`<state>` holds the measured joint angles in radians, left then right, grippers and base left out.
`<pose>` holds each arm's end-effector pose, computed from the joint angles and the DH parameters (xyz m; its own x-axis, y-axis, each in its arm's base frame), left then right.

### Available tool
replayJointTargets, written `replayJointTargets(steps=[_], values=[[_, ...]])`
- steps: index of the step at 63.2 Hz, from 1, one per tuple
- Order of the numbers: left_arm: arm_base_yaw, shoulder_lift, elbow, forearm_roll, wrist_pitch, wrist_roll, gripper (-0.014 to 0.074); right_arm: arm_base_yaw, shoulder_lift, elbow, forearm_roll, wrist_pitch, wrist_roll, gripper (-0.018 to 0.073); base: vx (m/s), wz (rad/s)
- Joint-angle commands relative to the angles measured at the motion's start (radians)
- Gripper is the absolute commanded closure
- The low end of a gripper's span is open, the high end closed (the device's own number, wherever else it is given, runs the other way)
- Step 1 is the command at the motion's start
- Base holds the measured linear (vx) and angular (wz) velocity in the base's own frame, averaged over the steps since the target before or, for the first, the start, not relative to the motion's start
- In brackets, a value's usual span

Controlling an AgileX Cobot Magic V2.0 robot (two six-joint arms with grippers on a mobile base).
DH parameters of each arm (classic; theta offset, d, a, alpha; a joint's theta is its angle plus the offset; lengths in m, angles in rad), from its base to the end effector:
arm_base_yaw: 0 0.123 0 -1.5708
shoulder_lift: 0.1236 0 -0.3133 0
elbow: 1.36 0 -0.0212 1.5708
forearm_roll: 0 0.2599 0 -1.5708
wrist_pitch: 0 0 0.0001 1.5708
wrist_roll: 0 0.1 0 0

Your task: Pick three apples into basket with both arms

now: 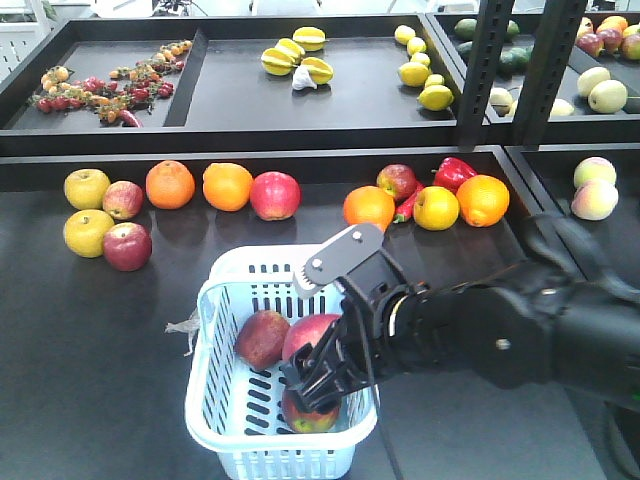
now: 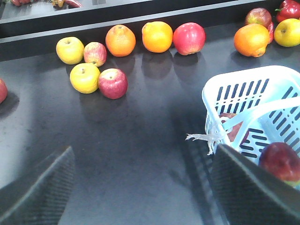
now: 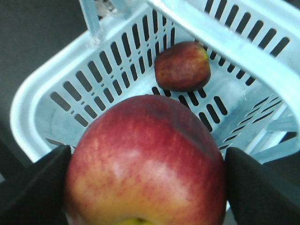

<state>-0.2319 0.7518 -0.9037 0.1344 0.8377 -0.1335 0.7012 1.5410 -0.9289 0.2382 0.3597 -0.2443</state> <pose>0.1280 -0.0200 0.3899 -0.5507 0.0858 -0.8303 0.1247 0.9920 0.0198 0.2457 0.2184 0.2465 -0.5722 -0.5103 -0.6420 -0.6956 0.7166 0.0504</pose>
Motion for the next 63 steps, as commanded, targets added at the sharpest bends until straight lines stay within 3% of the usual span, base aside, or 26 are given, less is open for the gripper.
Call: replayJointTargets(steps=[1, 7, 15, 34, 39, 50, 63], values=[[0.003, -0.002, -0.024, 0.006, -0.056, -0.010, 0.0016, -0.002, -0.015, -0.026, 0.007, -0.068, -0.007, 0.0038, 0.00, 0.00], [0.003, -0.002, -0.024, 0.006, -0.056, -0.010, 0.0016, -0.002, -0.012, -0.026, 0.007, -0.070, -0.005, -0.0058, 0.00, 0.00], [0.003, -0.002, -0.024, 0.006, -0.056, -0.010, 0.0016, -0.002, -0.012, -0.026, 0.006, -0.072, -0.005, -0.0121, 0.00, 0.00], [0.003, -0.002, -0.024, 0.006, -0.056, -0.010, 0.0016, -0.004, -0.076, -0.026, -0.004, -0.005, 0.011, -0.0102, 0.00, 0.00], [0.003, -0.002, -0.024, 0.006, -0.056, -0.010, 0.0016, -0.011, -0.121, -0.026, -0.047, 0.037, 0.046, -0.0093, 0.00, 0.00], [0.003, -0.002, -0.024, 0.006, -0.056, -0.010, 0.0016, -0.139, -0.212, -0.026, -0.165, 0.194, 0.143, -0.0084, 0.00, 0.00], [0.003, -0.002, -0.024, 0.006, -0.056, -0.010, 0.0016, -0.383, -0.316, -0.026, -0.196, 0.349, 0.114, -0.0066, 0.00, 0.00]])
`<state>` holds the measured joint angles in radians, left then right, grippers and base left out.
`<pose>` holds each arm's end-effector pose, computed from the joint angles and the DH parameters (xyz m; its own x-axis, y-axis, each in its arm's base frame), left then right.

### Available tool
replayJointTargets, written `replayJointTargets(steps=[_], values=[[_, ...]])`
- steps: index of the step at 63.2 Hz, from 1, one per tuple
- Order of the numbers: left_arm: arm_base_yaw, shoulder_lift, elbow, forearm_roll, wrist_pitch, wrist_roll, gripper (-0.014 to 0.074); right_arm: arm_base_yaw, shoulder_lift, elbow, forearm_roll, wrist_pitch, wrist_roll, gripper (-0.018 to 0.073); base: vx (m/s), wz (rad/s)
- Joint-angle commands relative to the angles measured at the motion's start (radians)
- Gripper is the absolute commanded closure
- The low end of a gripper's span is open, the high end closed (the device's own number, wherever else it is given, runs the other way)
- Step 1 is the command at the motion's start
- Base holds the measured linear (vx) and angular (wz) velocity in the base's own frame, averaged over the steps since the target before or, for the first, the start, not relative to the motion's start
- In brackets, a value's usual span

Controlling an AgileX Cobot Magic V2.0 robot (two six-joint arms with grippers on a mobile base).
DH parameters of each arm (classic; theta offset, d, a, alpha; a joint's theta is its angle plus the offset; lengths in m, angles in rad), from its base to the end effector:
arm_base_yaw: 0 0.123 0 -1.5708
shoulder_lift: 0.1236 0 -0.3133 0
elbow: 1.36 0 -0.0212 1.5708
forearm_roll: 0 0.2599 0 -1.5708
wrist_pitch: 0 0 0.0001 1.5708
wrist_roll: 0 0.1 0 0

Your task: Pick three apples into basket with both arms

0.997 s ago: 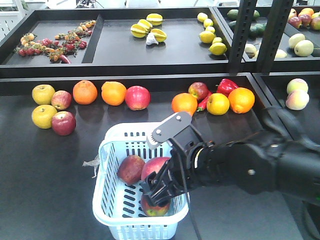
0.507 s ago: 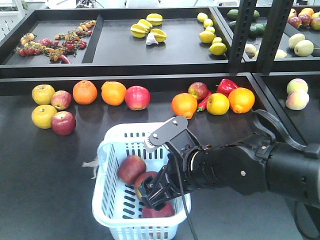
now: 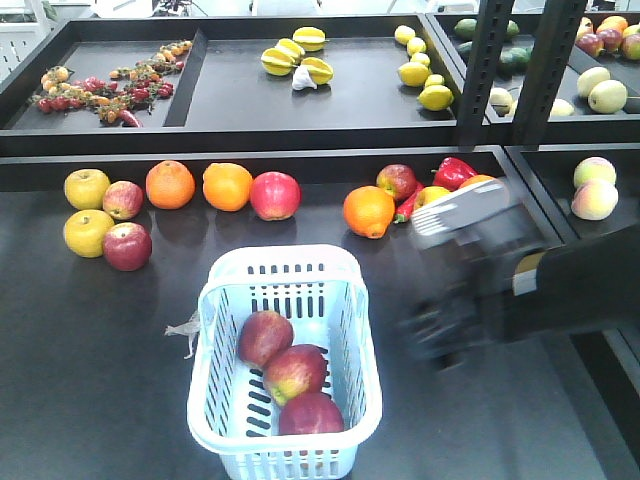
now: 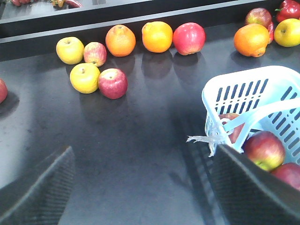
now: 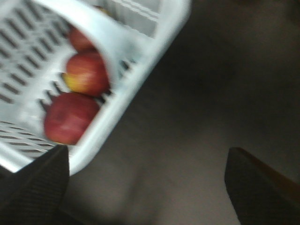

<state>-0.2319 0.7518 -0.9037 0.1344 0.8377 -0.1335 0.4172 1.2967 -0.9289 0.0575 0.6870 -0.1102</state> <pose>0.1280 -0.0200 0.3899 -0.5507 0.0858 -0.8303 0.1247 0.9920 0.0198 0.2411 0.1108 0.2988 -0.7230 -0.3922 -0.5687 -0.4724 0.8814 -0.0074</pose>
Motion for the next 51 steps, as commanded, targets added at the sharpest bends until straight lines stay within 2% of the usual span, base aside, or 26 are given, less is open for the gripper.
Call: replayJointTargets(steps=[1, 12, 18, 51], values=[[0.003, -0.002, -0.024, 0.006, -0.056, -0.010, 0.0016, -0.116, -0.079, -0.026, -0.015, 0.031, -0.023, -0.0064, 0.00, 0.00], [0.003, -0.002, -0.024, 0.006, -0.056, -0.010, 0.0016, -0.311, -0.168, -0.026, -0.015, 0.112, -0.054, -0.0046, 0.00, 0.00], [0.003, -0.002, -0.024, 0.006, -0.056, -0.010, 0.0016, -0.373, -0.223, -0.026, -0.015, 0.160, -0.055, -0.0029, 0.00, 0.00], [0.003, -0.002, -0.024, 0.006, -0.056, -0.010, 0.0016, -0.386, -0.490, -0.026, -0.004, 0.162, -0.053, -0.0014, 0.00, 0.00]])
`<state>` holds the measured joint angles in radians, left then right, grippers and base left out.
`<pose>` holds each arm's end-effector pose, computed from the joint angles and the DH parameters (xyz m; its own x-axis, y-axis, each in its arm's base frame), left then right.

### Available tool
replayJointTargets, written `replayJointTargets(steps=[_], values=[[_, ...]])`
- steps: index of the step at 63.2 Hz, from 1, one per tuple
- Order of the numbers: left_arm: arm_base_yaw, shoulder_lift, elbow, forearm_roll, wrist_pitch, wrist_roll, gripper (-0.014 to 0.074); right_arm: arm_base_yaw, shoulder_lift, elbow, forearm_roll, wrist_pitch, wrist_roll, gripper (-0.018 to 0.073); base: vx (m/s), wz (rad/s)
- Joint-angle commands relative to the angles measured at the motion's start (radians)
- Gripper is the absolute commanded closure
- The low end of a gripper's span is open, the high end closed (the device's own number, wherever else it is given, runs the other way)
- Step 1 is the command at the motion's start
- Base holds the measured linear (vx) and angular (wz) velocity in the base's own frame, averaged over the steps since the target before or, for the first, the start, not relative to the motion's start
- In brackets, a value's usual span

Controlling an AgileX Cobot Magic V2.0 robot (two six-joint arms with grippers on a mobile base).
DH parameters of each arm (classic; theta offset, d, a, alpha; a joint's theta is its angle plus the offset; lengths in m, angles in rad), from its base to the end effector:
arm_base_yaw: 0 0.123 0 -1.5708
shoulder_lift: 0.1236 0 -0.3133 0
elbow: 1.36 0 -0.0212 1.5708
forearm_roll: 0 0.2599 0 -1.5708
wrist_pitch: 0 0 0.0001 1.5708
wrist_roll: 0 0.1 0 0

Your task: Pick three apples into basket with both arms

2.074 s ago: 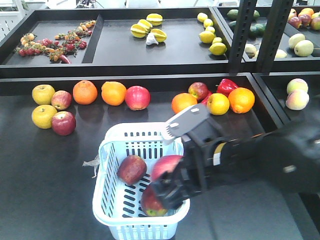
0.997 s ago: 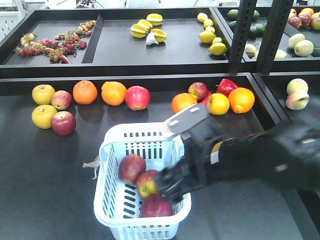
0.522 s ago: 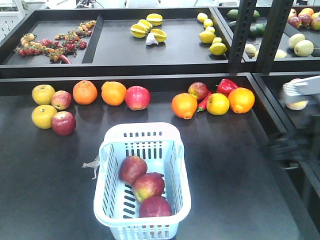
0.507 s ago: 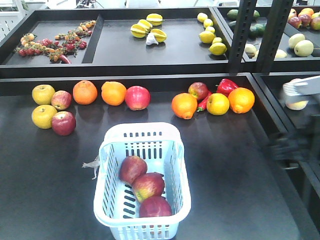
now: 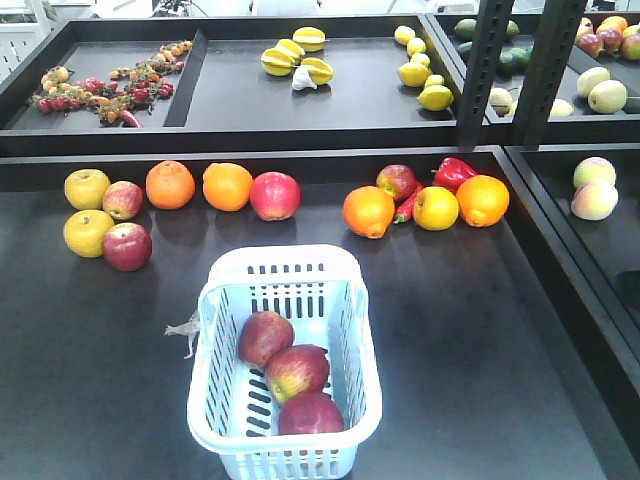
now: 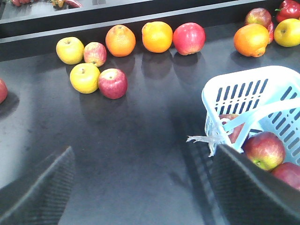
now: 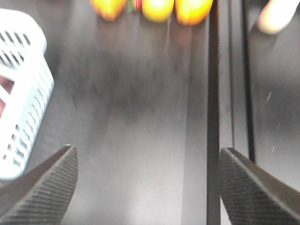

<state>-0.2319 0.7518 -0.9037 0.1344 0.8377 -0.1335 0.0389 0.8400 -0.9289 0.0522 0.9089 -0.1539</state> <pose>0.1280 -0.0200 0.3899 -0.5507 0.0858 -0.8303 0.1247 0.9920 0.0198 0.1474 0.0099 0.3798 -0.6546 -0.1470 -0.7416 -0.1501 0.9867 -0.0631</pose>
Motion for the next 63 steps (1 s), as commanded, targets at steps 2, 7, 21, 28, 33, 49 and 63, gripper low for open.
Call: replayJointTargets(steps=[2, 7, 21, 28, 33, 49, 63], values=[[0.003, -0.002, -0.024, 0.006, -0.056, -0.010, 0.0016, -0.008, -0.042, -0.026, 0.001, -0.063, -0.009, -0.0014, 0.00, 0.00], [0.003, -0.002, -0.024, 0.006, -0.056, -0.010, 0.0016, -0.008, -0.056, -0.026, 0.001, -0.070, -0.009, -0.0014, 0.00, 0.00], [0.003, -0.002, -0.024, 0.006, -0.056, -0.010, 0.0016, -0.008, -0.059, -0.026, 0.001, -0.070, -0.009, -0.0014, 0.00, 0.00], [0.003, -0.002, -0.024, 0.006, -0.056, -0.010, 0.0016, -0.008, -0.059, -0.026, 0.001, -0.070, -0.009, -0.0014, 0.00, 0.00], [0.003, -0.002, -0.024, 0.006, -0.056, -0.010, 0.0016, -0.008, -0.059, -0.026, 0.001, -0.070, -0.009, -0.0013, 0.00, 0.00], [0.003, -0.002, -0.024, 0.006, -0.056, -0.010, 0.0016, -0.008, -0.059, -0.026, 0.001, -0.067, -0.009, 0.0040, 0.00, 0.00], [0.003, -0.002, -0.024, 0.006, -0.055, -0.010, 0.0041, -0.008, -0.059, -0.026, 0.001, -0.067, -0.009, 0.0158, 0.00, 0.00]])
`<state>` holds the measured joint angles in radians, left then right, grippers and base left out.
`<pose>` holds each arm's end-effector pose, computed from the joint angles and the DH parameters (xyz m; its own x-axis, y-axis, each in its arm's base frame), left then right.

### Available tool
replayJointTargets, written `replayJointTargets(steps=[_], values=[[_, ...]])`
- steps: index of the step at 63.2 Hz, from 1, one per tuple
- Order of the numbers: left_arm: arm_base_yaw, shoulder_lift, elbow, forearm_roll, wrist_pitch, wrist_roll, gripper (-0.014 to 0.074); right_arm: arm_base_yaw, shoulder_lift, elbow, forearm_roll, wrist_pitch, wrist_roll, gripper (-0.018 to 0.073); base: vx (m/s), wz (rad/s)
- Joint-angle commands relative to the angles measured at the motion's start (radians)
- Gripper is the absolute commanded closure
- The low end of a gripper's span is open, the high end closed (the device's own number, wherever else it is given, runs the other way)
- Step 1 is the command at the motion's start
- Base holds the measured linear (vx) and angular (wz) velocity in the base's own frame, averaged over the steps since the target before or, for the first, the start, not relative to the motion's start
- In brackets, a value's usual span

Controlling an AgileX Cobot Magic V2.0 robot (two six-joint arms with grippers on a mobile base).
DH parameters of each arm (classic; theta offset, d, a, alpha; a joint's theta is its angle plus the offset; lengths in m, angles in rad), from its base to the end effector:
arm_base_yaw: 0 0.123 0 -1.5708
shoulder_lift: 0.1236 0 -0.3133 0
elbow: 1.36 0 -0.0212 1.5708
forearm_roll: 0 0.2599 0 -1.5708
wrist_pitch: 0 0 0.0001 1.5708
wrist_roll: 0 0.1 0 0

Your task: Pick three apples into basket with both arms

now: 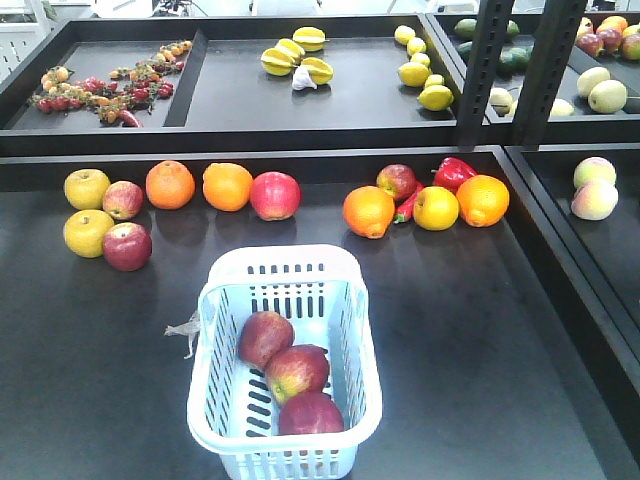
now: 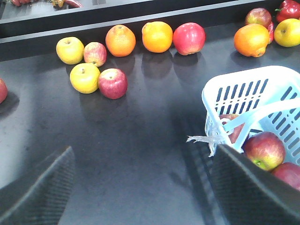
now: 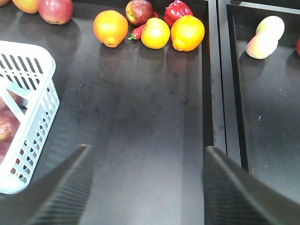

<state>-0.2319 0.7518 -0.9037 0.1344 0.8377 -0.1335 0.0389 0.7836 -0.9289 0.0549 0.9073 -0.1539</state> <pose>0.1280 -0.0200 0.3899 -0.5507 0.0858 -0.8303 0.1247 0.9920 0.0198 0.1328 0.0095 0.3879 -0.6105 -0.1435 -0.7789 -0.1468 0.9869 -0.0668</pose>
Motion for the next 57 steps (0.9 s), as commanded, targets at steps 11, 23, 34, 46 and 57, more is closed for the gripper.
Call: replayJointTargets(steps=[11, 23, 34, 46, 57], values=[[0.003, -0.002, -0.024, 0.006, -0.055, -0.010, 0.0206, -0.008, -0.003, -0.026, -0.002, -0.068, -0.009, 0.0347, 0.00, 0.00], [0.003, -0.002, -0.024, 0.006, -0.055, -0.010, 0.0496, -0.008, -0.003, -0.026, -0.002, -0.069, -0.010, 0.0575, 0.00, 0.00], [0.003, -0.002, -0.024, 0.006, -0.057, -0.009, 0.0605, -0.008, -0.003, -0.026, -0.003, -0.083, -0.010, 0.0568, 0.00, 0.00], [0.003, -0.002, -0.024, 0.006, -0.056, -0.009, 0.0604, -0.008, -0.003, -0.026, -0.002, -0.079, -0.010, 0.0568, 0.00, 0.00], [0.003, -0.002, -0.024, 0.006, -0.056, -0.009, 0.0604, -0.008, -0.003, -0.026, -0.002, -0.079, -0.010, 0.0568, 0.00, 0.00]])
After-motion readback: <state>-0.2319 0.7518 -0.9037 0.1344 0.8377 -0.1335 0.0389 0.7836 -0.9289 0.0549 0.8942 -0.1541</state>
